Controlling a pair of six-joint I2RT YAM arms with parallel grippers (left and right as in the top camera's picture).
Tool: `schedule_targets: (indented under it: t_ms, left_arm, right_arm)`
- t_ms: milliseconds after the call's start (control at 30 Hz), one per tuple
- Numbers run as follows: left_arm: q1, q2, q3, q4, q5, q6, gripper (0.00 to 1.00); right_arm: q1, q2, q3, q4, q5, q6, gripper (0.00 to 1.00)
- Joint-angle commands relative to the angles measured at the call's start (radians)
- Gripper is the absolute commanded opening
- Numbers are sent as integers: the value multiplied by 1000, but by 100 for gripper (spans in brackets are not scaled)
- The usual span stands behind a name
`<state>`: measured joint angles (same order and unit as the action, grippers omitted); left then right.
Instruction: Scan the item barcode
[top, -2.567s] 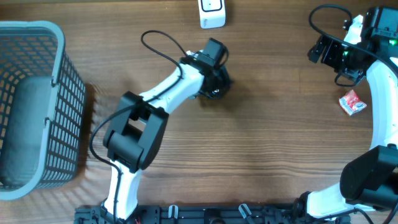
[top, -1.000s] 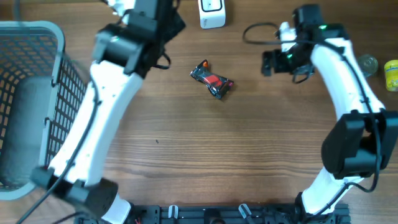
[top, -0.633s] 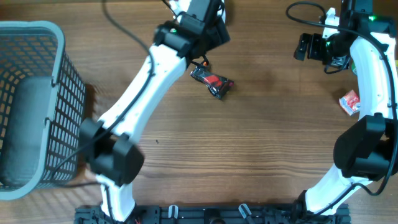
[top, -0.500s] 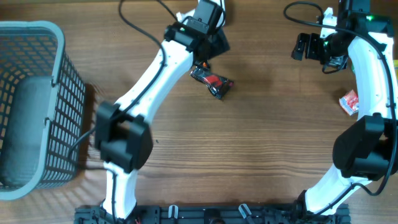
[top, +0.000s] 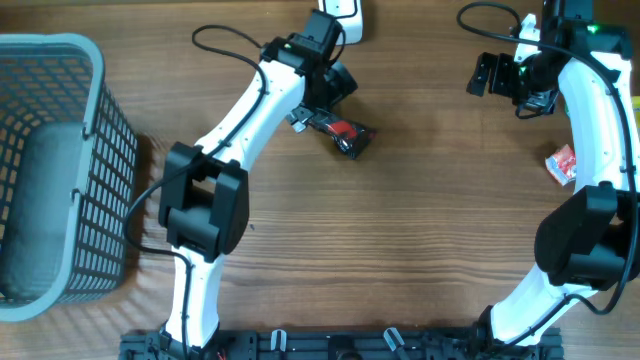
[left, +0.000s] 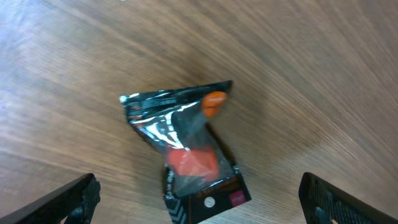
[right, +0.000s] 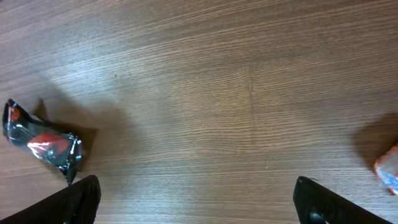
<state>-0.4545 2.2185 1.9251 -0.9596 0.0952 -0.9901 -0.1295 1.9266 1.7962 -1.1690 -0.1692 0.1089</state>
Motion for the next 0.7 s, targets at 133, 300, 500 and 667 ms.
schedule_targets:
  t_ms: [133,300,500,667]
  left_arm:
    - [-39,77,6,-3,27,-65,99]
    - [-51,79,6,37,31,-73,99]
    - [-54,125,6,53,57,-100,99]
    - [-59,173,6,27,69,-117,99]
  right_arm:
    - [8,0,12,-9,-47,26,100]
    - [8,0,12,-16,-47,32,100]
    - [8,0,12,-33,-47,50,100]
    - [8,0,12,-39,-47,52,100]
